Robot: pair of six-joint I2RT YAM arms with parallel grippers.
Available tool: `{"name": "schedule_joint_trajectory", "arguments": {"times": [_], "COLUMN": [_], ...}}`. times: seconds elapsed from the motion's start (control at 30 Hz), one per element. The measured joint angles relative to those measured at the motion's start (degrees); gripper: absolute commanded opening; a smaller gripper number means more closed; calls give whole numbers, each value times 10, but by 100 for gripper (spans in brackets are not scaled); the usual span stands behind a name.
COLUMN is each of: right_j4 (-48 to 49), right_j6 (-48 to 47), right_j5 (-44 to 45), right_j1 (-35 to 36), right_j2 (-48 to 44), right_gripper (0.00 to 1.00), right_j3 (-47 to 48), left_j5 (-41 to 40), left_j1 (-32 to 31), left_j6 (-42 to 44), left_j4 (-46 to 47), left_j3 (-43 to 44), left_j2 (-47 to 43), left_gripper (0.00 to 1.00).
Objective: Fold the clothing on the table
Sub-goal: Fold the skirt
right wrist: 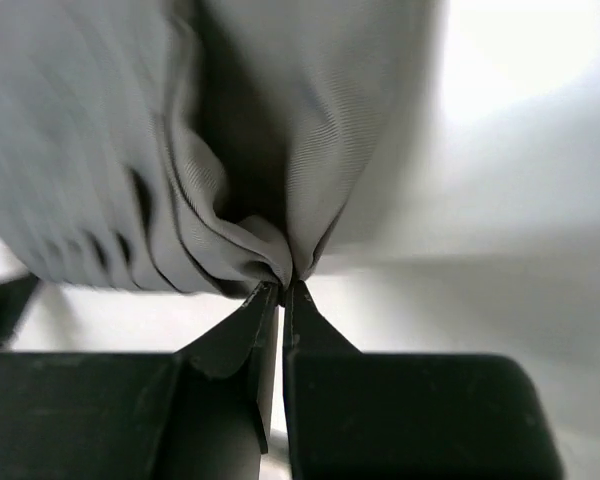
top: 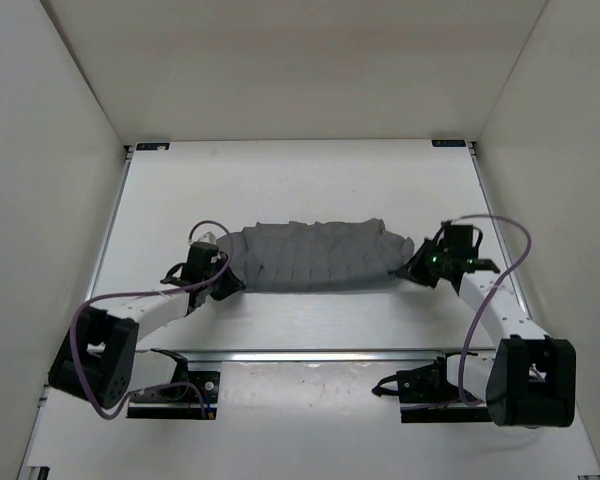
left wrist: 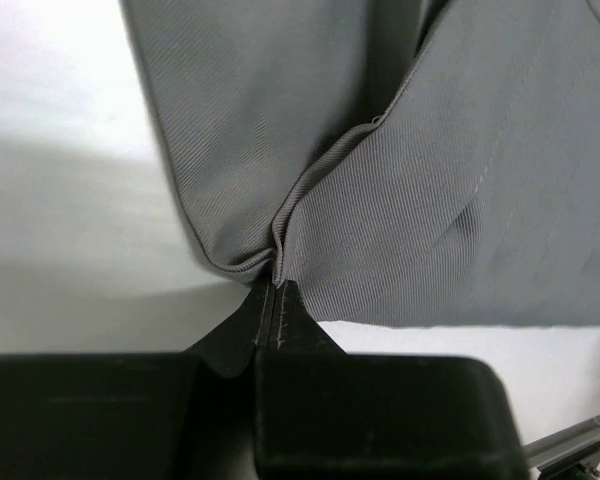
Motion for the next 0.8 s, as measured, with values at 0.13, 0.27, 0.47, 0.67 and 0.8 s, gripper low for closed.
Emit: {"name": "schedule_joint_trajectory", "arguments": {"times": [0.13, 0.27, 0.47, 0.67, 0.8], "right_j4": [-21, -61, -76, -81, -69], "right_j6": [-70, -157, -236, -258, -248], "right_j5": [16, 17, -24, -47, -58], "right_j1": [-25, 29, 178, 310, 367], "right_j2": [56, 142, 256, 375, 428], "right_gripper": [0, 0, 0, 0, 0], "right_j3": [151, 312, 470, 587, 600], "left_j5": [1, 11, 21, 14, 6], "left_j1": [-37, -50, -41, -33, -28], "left_j6": [-8, -25, -42, -53, -60], "left_j4": [24, 75, 123, 147, 165], "left_j3": [50, 66, 68, 49, 34], "left_j2": [67, 123, 148, 140, 133], "left_gripper": [0, 0, 0, 0, 0]}}
